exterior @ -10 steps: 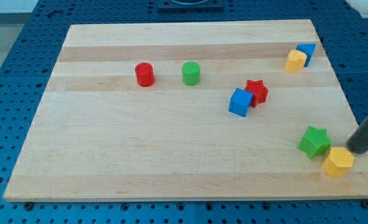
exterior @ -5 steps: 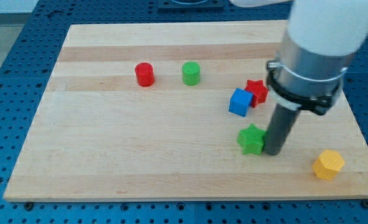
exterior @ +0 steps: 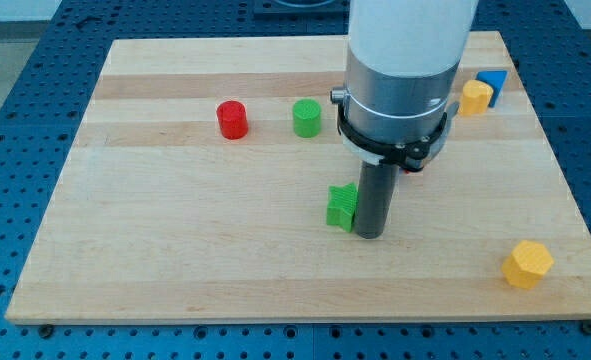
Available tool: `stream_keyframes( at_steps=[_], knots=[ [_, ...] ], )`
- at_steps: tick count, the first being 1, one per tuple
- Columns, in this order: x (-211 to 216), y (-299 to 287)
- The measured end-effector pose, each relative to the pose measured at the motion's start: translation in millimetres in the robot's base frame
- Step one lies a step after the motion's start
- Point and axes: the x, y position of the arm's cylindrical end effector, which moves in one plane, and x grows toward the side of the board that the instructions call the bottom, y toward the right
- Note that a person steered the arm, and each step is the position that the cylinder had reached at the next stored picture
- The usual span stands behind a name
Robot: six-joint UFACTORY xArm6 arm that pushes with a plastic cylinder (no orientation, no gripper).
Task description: Move the green star closer to the blue cube
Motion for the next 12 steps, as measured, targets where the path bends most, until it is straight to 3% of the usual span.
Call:
stream_keyframes(
  at_steps=[3,5,7,9,12],
  knots=[
    [-16,-21],
    [31,-24],
    [51,-60],
    [2,-99],
    [-7,-81]
  ],
)
